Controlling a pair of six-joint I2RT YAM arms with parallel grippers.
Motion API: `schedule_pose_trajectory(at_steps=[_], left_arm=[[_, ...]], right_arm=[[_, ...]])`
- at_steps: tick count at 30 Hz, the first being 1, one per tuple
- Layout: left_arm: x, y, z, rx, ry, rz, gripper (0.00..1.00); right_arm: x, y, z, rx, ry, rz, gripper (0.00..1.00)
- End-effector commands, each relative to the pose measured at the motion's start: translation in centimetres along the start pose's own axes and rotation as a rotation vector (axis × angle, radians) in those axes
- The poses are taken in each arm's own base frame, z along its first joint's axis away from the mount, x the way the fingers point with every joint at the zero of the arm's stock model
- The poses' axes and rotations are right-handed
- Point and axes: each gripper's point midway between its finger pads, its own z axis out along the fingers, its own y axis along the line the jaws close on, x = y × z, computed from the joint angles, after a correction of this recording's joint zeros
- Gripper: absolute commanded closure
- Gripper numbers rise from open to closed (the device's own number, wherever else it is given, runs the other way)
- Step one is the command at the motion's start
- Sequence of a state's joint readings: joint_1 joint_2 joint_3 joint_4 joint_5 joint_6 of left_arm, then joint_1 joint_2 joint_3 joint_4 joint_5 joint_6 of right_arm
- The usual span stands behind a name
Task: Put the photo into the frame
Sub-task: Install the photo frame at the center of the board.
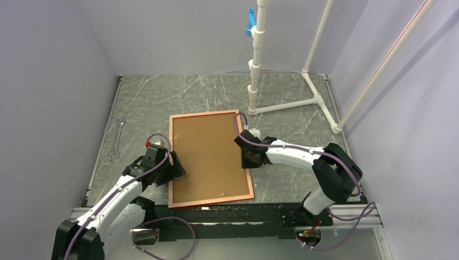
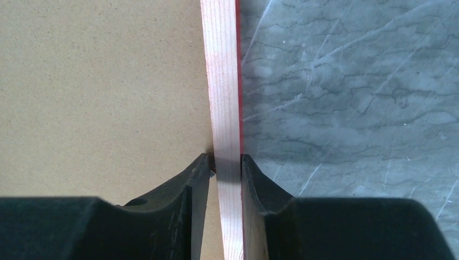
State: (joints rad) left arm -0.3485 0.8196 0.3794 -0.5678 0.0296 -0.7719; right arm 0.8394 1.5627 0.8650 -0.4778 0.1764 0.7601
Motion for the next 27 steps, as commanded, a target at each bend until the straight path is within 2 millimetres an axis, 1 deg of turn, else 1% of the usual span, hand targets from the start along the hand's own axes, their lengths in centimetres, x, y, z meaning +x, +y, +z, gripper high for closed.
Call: schedule_pose_trajectory(at_steps=[1, 4, 10, 12, 14, 19, 25, 26, 27], left_arm=[[0.5, 0.1, 0.0, -0.001, 0.018, 0.005, 0.15], [0.3, -0.1, 0.0, 0.000, 0.017, 0.003, 0.15], [0.0, -0.5, 0.0, 0.005, 0.020, 0.003, 0.15], [0.0, -0.4, -0.1, 0.005, 0.019, 0.001, 0.15], [0.0, -0.5, -0.1, 0.008, 0.017, 0.000, 0.15], [0.0, -0.4, -0.2, 0.002, 0.014, -0.002, 0.14], [-0.3, -0.3, -0.5, -0.012, 0.008, 0.003, 0.14], [-0.2, -0.2, -0.4, -0.017, 0.010, 0.005, 0.14], [-0.2, 0.0, -0.5, -0.023, 0.009, 0.003, 0.14]], right_arm=[[0.8, 0.0, -0.5, 0.005, 0.016, -0.013, 0.72], [1.0, 0.0, -0.8, -0.002, 0.014, -0.016, 0.74], [1.5, 0.2, -1.1, 0.004, 0.017, -0.037, 0.83], [1.8, 0.0, -1.1, 0.016, 0.023, -0.047, 0.90], [2.0, 0.0, -1.0, 0.025, 0.026, -0.056, 1.00], [2.0, -0.2, -1.5, 0.050, 0.011, -0.074, 1.00], [0.7, 0.1, -2.9, 0.034, -0.045, -0.067, 1.00], [0.4, 0.2, -3.3, 0.028, -0.055, -0.063, 0.92], [0.2, 0.4, -3.6, 0.017, -0.064, -0.059, 0.80]])
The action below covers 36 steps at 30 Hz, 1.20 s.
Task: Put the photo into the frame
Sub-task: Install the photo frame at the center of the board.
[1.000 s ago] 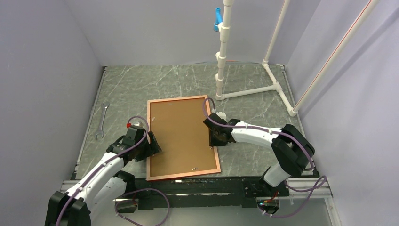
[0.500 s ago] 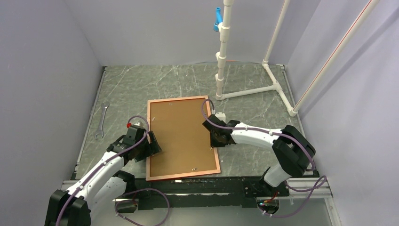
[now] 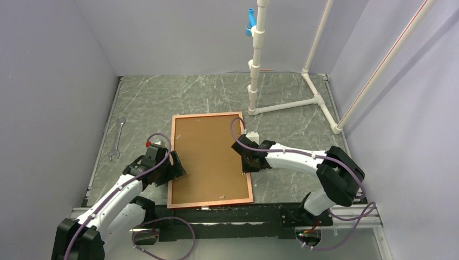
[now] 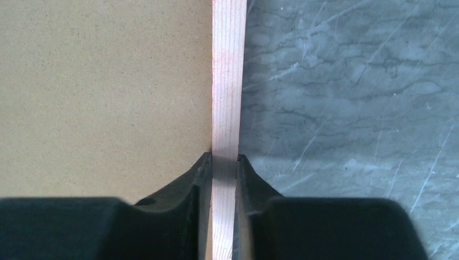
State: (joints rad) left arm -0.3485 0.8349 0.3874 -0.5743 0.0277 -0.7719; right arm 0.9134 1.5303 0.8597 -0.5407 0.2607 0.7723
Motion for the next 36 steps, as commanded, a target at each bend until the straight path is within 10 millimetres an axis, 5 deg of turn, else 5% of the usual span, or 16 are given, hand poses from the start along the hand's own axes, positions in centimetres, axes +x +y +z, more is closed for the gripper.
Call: schedule_pose_trajectory(at_steps=[1, 4, 9, 25, 30, 36], left_arm=[[-0.2, 0.0, -0.5, -0.018, 0.000, 0.004, 0.14], [-0.3, 0.2, -0.6, -0.025, -0.005, 0.003, 0.14], [-0.1, 0.2, -0.8, -0.026, -0.002, 0.003, 0.14], [-0.3, 1.8, 0.3, -0.148, 0.008, 0.041, 0.19], [-0.4, 2.1, 0.3, -0.176, 0.004, 0.048, 0.36], [0.3, 2.6, 0.7, -0.233, 0.030, 0.072, 0.44]], right_arm=[[-1.3, 0.7, -2.9, -0.056, -0.052, 0.011, 0.68], [-1.9, 1.3, -3.9, -0.111, -0.087, 0.033, 0.42], [-2.8, 1.7, -4.9, -0.170, -0.119, 0.068, 0.25], [-1.0, 2.4, -2.2, -0.201, -0.035, 0.078, 0.24], [-0.6, 2.2, -1.6, -0.189, -0.018, 0.071, 0.24], [-0.2, 2.0, -1.2, -0.176, -0.006, 0.068, 0.24]])
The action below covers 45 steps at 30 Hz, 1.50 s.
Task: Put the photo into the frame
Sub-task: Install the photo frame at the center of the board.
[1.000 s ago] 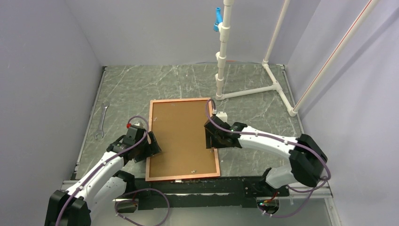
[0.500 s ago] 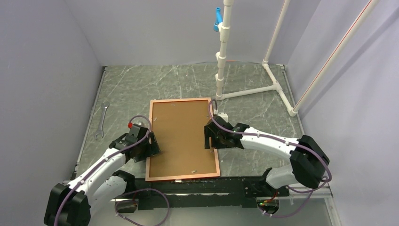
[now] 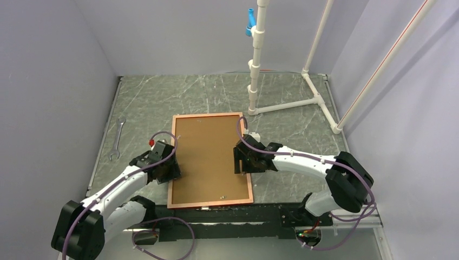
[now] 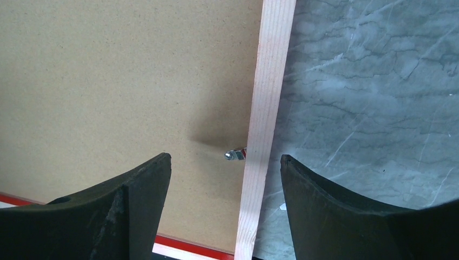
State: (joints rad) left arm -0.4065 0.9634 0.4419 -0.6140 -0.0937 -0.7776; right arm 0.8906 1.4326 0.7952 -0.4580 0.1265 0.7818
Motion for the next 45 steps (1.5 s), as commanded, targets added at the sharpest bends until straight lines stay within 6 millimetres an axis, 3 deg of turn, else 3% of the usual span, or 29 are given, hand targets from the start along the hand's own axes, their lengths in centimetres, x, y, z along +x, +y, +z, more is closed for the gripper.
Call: schedule_pose_trajectory(at_steps=[1, 7, 16, 25, 34, 35, 36, 38, 39, 42, 45], left_arm=[[0.4, 1.4, 0.3, -0.105, 0.016, 0.028, 0.46], [0.5, 1.5, 0.3, -0.156, 0.026, 0.050, 0.65], [0.7, 1.3, 0.5, -0.155, 0.036, 0.059, 0.75], [1.0, 0.9, 0.4, -0.141, 0.039, 0.063, 1.00], [-0.3, -0.6, -0.9, -0.067, -0.009, 0.061, 1.00], [-0.5, -0.9, -1.1, -0.056, -0.017, 0.057, 0.96], [-0.6, -1.1, -1.3, -0.043, -0.021, 0.053, 0.85], [-0.7, -1.4, -1.6, -0.027, -0.026, 0.044, 0.52], [-0.7, -1.5, -1.7, -0.021, -0.026, 0.040, 0.43], [-0.7, -2.0, -1.8, 0.010, -0.029, 0.035, 0.30], [-0.5, -2.6, -1.6, 0.043, -0.021, 0.031, 0.24]], right_arm=[[-0.4, 0.2, 0.3, -0.009, -0.015, 0.014, 0.24], [-0.3, -0.3, 0.4, -0.001, -0.013, 0.015, 0.24], [0.1, -0.7, 0.7, 0.006, 0.000, 0.017, 0.24], [0.6, -1.1, 0.9, 0.009, 0.012, 0.022, 0.24], [0.3, -0.9, 0.9, 0.000, 0.009, 0.021, 0.24], [0.2, -0.8, 0.8, -0.007, 0.007, 0.024, 0.24], [0.2, -0.8, 0.7, -0.015, 0.005, 0.028, 0.24], [0.0, -0.7, 0.5, -0.037, 0.001, 0.041, 0.23], [-0.2, -0.9, 0.5, -0.045, -0.002, 0.051, 0.23], [-0.6, -1.4, 0.4, -0.065, -0.007, 0.080, 0.18], [-0.8, -2.2, 0.3, -0.082, -0.011, 0.111, 0.14]])
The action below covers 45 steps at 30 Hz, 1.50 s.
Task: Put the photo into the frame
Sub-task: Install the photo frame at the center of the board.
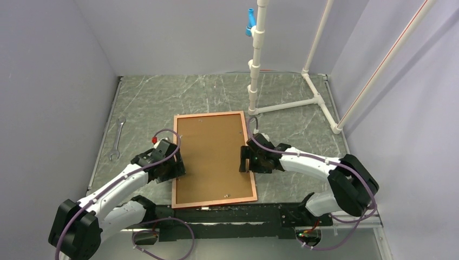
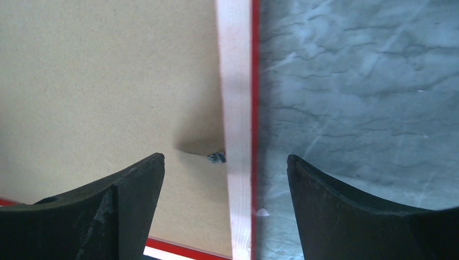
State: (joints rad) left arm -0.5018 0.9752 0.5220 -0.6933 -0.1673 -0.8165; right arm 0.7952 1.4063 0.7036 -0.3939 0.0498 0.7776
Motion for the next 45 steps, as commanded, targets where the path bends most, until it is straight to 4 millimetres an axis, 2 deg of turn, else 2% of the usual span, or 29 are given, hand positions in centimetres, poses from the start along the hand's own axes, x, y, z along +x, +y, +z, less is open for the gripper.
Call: schedule_pose_trajectory(at_steps=[1, 6, 10, 19, 25, 30, 38, 45], left_arm=[[0.0, -1.6, -0.1, 0.078, 0.007, -0.017, 0.24], [-0.1, -2.5, 0.0, 0.109, 0.018, -0.012, 0.24], [0.1, -3.1, 0.2, 0.142, 0.033, -0.009, 0.24], [1.4, -5.2, 0.7, 0.265, 0.102, -0.010, 0.26], [3.4, -5.0, 0.7, 0.295, 0.150, -0.036, 0.27], [4.6, -4.8, 0.0, 0.294, 0.174, -0.038, 0.27], [7.3, -6.7, -0.5, 0.369, 0.214, -0.030, 0.28], [8.3, -9.6, -0.6, 0.327, 0.244, 0.062, 0.27]], right_arm=[[-1.5, -0.2, -0.6, -0.063, -0.047, 0.038, 0.13], [-2.8, -1.5, -1.0, -0.066, -0.049, 0.065, 0.10], [-2.9, -1.2, -0.6, -0.088, -0.038, 0.068, 0.09], [-0.4, 2.1, -0.1, -0.175, 0.045, 0.023, 0.10], [1.7, 4.2, -1.2, -0.237, 0.081, -0.006, 0.10], [3.4, 5.3, -2.5, -0.300, 0.101, 0.010, 0.10], [5.7, 4.4, -4.4, -0.348, 0.099, 0.067, 0.10], [5.9, 1.4, -4.9, -0.269, 0.034, 0.112, 0.07]])
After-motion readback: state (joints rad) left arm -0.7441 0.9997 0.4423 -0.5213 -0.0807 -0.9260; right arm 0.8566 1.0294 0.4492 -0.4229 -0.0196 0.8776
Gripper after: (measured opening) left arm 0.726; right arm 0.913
